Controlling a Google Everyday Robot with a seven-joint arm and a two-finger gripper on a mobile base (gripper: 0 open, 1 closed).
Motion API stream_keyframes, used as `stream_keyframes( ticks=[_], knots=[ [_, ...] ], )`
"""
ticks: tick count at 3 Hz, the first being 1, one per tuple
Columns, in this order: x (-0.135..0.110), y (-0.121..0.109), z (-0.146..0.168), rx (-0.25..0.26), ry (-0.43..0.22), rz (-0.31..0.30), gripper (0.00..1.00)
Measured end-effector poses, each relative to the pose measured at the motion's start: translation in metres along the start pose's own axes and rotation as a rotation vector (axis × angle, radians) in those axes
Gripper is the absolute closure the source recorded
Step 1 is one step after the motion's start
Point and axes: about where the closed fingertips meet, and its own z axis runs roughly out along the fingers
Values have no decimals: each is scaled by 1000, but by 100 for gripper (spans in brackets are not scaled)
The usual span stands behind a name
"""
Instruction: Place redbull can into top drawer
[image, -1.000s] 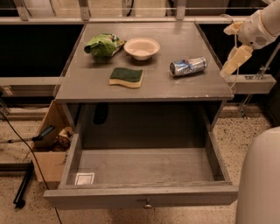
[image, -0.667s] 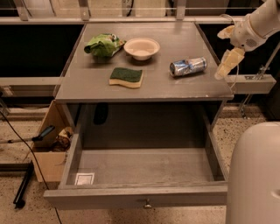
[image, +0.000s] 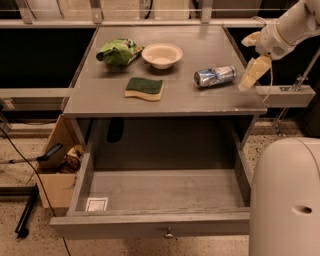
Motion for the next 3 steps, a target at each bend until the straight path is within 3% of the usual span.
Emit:
stream_keyframes(
  ticks=[3],
  knots=[
    [-9, -3, 47, -56, -19, 12, 0]
  ],
)
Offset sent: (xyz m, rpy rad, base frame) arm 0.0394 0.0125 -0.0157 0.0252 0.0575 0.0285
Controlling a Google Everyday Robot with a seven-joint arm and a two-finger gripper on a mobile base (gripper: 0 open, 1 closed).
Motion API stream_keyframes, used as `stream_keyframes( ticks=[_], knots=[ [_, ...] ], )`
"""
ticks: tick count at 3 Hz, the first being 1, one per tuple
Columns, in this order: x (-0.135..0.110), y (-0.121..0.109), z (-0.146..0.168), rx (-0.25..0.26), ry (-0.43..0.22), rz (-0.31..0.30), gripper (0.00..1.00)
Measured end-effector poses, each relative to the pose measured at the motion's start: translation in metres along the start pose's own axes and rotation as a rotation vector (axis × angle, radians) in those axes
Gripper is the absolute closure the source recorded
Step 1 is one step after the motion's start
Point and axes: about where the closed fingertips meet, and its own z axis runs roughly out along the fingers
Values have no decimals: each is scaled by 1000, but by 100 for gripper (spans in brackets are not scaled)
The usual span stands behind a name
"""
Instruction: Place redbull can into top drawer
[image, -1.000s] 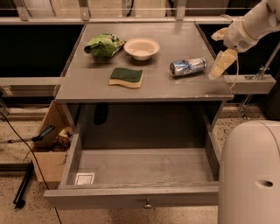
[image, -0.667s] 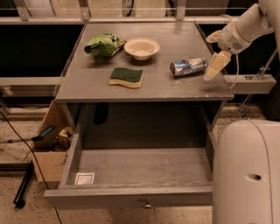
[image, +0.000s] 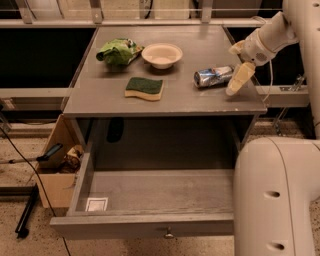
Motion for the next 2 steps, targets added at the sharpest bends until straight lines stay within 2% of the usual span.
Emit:
stream_keyframes(
  ticks=[1, 2],
  knots=[
    [1, 4, 13, -30, -11, 28, 3],
    [1, 4, 13, -30, -11, 28, 27]
  ],
)
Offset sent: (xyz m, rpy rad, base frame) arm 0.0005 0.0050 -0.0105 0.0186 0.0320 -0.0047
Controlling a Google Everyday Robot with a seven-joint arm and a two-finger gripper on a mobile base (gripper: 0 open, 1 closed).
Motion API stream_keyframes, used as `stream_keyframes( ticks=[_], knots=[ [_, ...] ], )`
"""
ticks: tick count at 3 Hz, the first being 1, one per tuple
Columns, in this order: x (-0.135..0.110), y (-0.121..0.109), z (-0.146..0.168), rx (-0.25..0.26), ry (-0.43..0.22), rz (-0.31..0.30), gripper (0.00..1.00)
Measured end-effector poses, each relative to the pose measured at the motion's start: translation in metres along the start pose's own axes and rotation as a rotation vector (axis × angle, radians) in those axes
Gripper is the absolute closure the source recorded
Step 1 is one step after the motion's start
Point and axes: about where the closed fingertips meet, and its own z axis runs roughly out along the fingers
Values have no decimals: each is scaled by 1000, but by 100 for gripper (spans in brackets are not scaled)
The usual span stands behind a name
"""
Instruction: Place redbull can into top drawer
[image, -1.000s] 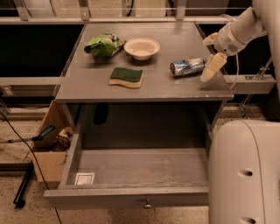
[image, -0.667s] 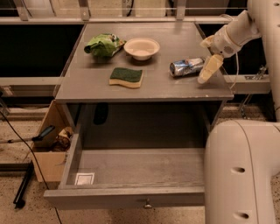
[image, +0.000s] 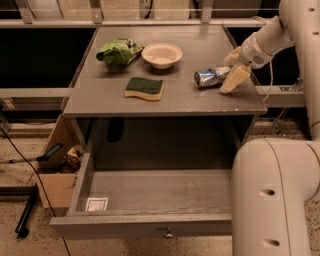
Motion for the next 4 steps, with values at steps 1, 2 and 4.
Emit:
stream_keyframes(
  ticks=[1, 2, 4],
  knots=[
    [0, 0, 0, 0, 0, 0, 50],
    [0, 0, 0, 0, 0, 0, 73],
    [-3, -3, 5, 4, 1, -1, 100]
  ],
)
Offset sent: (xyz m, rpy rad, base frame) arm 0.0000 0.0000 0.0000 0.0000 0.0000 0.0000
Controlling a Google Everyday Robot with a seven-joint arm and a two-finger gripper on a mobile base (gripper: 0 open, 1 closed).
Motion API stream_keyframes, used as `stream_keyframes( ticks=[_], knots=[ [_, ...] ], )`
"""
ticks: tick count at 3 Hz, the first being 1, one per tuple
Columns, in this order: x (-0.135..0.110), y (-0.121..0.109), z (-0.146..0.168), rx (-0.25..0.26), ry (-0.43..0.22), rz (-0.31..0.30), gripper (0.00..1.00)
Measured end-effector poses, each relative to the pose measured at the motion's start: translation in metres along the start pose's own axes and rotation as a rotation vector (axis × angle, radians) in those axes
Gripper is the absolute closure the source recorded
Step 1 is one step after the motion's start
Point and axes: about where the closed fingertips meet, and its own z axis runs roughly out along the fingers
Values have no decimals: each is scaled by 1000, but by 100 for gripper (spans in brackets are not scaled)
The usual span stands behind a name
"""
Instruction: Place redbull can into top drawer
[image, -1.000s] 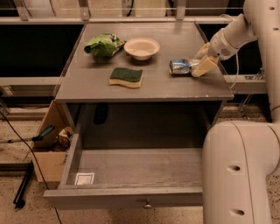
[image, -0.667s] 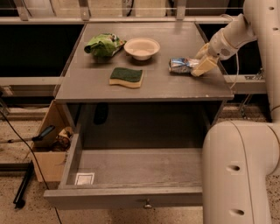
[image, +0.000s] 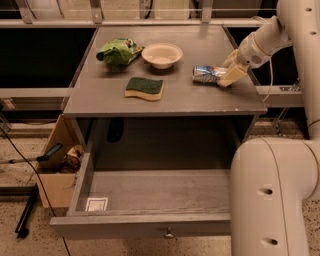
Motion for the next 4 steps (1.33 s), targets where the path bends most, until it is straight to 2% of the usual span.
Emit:
stream_keyframes(
  ticks=[1, 2, 3, 4],
  knots=[
    [-5, -2, 1, 4, 3, -7, 100],
    [-8, -2, -16, 26, -13, -13, 100],
    [-7, 1, -50, 58, -27, -19, 100],
    [2, 15, -97, 92, -34, -10, 100]
  ],
)
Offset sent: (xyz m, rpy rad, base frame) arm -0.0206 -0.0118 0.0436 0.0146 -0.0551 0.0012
